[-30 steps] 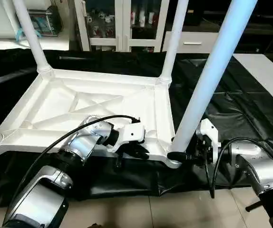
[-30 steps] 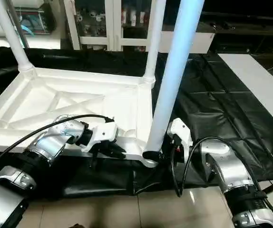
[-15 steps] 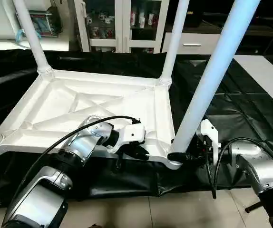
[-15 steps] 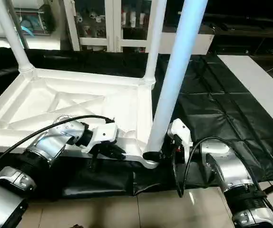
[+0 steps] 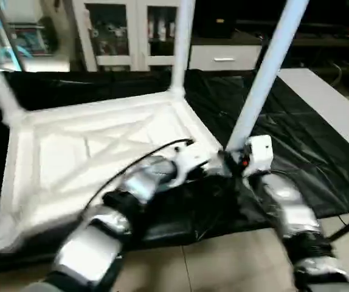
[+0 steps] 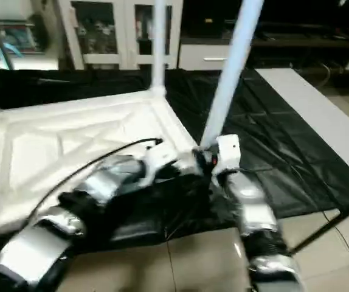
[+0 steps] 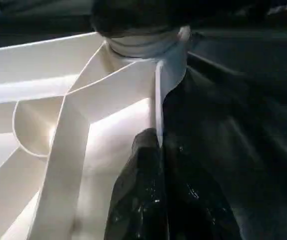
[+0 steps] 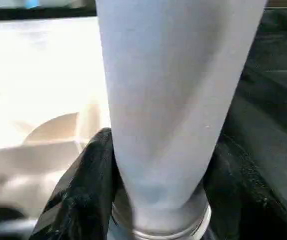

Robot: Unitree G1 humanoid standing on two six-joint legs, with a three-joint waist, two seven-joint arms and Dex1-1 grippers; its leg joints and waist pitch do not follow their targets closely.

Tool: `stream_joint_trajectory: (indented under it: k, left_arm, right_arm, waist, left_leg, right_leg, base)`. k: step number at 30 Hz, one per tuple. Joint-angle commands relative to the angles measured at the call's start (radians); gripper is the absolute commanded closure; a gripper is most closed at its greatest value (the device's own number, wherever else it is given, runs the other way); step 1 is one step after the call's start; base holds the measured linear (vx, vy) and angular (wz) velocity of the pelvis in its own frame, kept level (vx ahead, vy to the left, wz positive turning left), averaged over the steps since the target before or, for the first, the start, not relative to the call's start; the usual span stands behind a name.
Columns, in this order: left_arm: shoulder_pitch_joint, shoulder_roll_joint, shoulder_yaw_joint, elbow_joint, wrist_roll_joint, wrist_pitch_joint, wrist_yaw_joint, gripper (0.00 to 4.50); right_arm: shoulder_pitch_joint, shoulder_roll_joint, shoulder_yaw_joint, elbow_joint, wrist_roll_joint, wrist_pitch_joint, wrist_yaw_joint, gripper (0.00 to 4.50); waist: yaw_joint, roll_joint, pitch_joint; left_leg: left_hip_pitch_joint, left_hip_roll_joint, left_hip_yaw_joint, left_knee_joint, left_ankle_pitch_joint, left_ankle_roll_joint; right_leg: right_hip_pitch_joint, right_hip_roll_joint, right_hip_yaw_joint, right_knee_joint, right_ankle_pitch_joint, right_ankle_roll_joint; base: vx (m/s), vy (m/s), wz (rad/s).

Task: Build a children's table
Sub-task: Rotate leg to tighten

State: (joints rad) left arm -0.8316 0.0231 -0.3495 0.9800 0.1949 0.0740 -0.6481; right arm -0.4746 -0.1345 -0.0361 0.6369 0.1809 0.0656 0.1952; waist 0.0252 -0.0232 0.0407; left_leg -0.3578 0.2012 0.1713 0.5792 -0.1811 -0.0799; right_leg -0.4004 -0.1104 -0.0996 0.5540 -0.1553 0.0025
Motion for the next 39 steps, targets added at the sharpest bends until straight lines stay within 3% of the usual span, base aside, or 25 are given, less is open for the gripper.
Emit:
stream_joint_trajectory:
  k: [1,4,6,9,12,14,17,18,21,24,27,34,36,38,39]
  left_arm:
    - [-0.027,0.026,0.041,0.070,0.035,-0.035,0.165,4.50]
    - [-0.052,0.015,0.028,0.104,0.058,-0.106,0.193,4.50]
    - [-0.055,0.015,0.012,0.107,0.069,-0.130,0.172,4.50]
    - [-0.055,0.015,-0.010,0.124,0.076,-0.156,0.151,4.50]
    - [-0.056,0.013,-0.016,0.146,0.078,-0.182,0.134,4.50]
    - [-0.058,0.009,-0.011,0.160,0.081,-0.206,0.123,4.50]
    - [-0.057,0.010,-0.004,0.169,0.075,-0.243,0.076,4.50]
    - [-0.057,0.011,-0.006,0.172,0.075,-0.252,0.072,4.50]
    - [-0.060,0.022,-0.025,0.182,0.085,-0.309,0.044,4.50]
    - [-0.067,0.026,-0.031,0.194,0.092,-0.341,0.038,4.50]
    - [-0.070,0.030,-0.033,0.202,0.100,-0.372,0.041,4.50]
    - [-0.071,0.054,-0.021,0.214,0.117,-0.439,0.134,4.50]
    - [-0.068,0.055,-0.008,0.210,0.099,-0.446,0.110,4.50]
    - [-0.045,0.047,0.067,0.178,-0.014,-0.406,-0.058,4.02]
    - [-0.040,0.046,0.079,0.169,-0.033,-0.396,-0.084,4.02]
  right_arm:
    - [0.002,0.007,-0.100,0.081,-0.019,-0.016,-0.196,2.41]
    - [-0.032,0.050,-0.104,0.117,-0.035,-0.071,-0.281,2.44]
    - [-0.049,0.060,-0.115,0.127,-0.031,-0.095,-0.298,2.44]
    - [-0.069,0.074,-0.120,0.131,-0.005,-0.137,-0.255,2.45]
    - [-0.055,0.079,-0.104,0.085,0.018,-0.171,-0.167,2.45]
    - [-0.033,0.066,-0.082,0.044,-0.006,-0.192,-0.162,1.90]
    - [0.048,0.035,-0.053,-0.107,-0.024,-0.161,-0.133,1.74]
    - [0.063,0.028,-0.048,-0.129,-0.031,-0.160,-0.129,1.60]
    - [0.152,-0.017,-0.026,-0.242,-0.074,-0.159,-0.109,1.60]
    - [0.227,-0.040,-0.017,-0.331,-0.090,-0.148,-0.083,1.60]
    - [0.289,-0.042,-0.025,-0.420,-0.081,-0.125,-0.083,1.60]
    - [0.443,-0.066,-0.024,-0.635,-0.046,-0.081,-0.040,1.60]
    - [0.455,-0.072,-0.021,-0.647,-0.037,-0.074,-0.024,1.60]
    - [0.478,-0.096,-0.003,-0.669,-0.017,-0.047,0.030,1.47]
    - [0.479,-0.099,0.000,-0.670,-0.015,-0.043,0.038,1.47]
  waist:
    - [-0.007,-0.003,-0.052]
    - [-0.005,0.001,-0.056]
    - [0.001,0.000,-0.060]
    - [0.008,-0.001,-0.063]
    - [0.012,-0.002,-0.066]
    - [0.018,-0.004,-0.070]
    - [0.026,-0.008,-0.073]
    - [0.030,-0.005,-0.074]
    - [0.036,-0.002,-0.068]
    - [0.040,-0.001,-0.061]
    - [0.035,-0.003,-0.059]
    - [0.027,-0.008,-0.055]
    - [0.023,-0.009,-0.053]
    - [0.024,-0.010,-0.051]
    - [0.025,-0.010,-0.050]
  left_leg:
    - [0.011,0.015,-0.015,-0.079,-0.454,0.009]
    - [0.008,0.016,-0.012,-0.081,-0.429,0.015]
    - [0.009,0.020,-0.006,-0.080,-0.399,0.023]
    - [0.000,0.021,0.002,-0.077,-0.315,0.047]
    - [0.001,0.020,0.007,-0.072,-0.291,0.066]
    - [-0.001,0.020,0.011,-0.067,-0.214,0.085]
    - [-0.006,0.021,0.011,-0.062,-0.121,0.123]
    - [-0.002,0.022,0.013,-0.060,-0.100,0.138]
    - [0.002,0.023,0.017,-0.063,-0.143,0.135]
    - [0.006,0.025,0.018,-0.070,-0.237,0.104]
    - [0.001,0.024,0.012,-0.078,-0.292,0.072]
    - [-0.010,0.020,0.006,-0.081,-0.319,0.077]
    - [-0.008,0.020,0.006,-0.080,-0.329,0.077]
    - [-0.006,0.020,0.007,-0.079,-0.319,0.085]
    - [-0.005,0.020,0.009,-0.079,-0.318,0.089]
  right_leg:
    - [0.026,-0.038,0.019,-0.094,-0.541,-0.088]
    - [0.027,-0.038,0.025,-0.088,-0.483,-0.103]
    - [0.027,-0.037,0.033,-0.078,-0.396,-0.134]
    - [0.034,-0.036,0.040,-0.056,-0.259,-0.186]
    - [0.034,-0.037,0.043,-0.053,-0.239,-0.201]
    - [0.040,-0.037,0.044,-0.042,-0.163,-0.219]
    - [0.049,-0.034,0.045,-0.025,-0.057,-0.227]
    - [0.046,-0.034,0.045,-0.022,-0.031,-0.233]
    - [0.043,-0.035,0.047,-0.032,-0.099,-0.226]
    - [0.036,-0.034,0.048,-0.052,-0.219,-0.191]
    - [0.037,-0.034,0.047,-0.060,-0.320,-0.147]
    - [0.036,-0.034,0.042,-0.070,-0.403,-0.094]
    - [0.032,-0.035,0.041,-0.075,-0.437,-0.090]
    - [0.029,-0.038,0.043,-0.077,-0.437,-0.104]
    - [0.028,-0.038,0.043,-0.077,-0.430,-0.115]
  base:
    - [0.000,0.000,0.00]
    - [0.000,0.000,0.00]
    - [0.000,0.000,0.00]
    - [0.000,0.000,0.00]
    - [0.000,0.000,0.00]
    - [0.000,0.000,0.00]
    - [0.000,0.000,0.00]
    - [0.000,0.000,0.00]
    - [0.000,0.000,0.00]
    - [0.000,0.000,0.00]
    - [0.000,0.000,0.00]
    - [0.000,0.000,0.00]
    - [0.000,0.000,0.00]
    - [0.000,0.000,0.00]
    - [0.000,0.000,0.00]
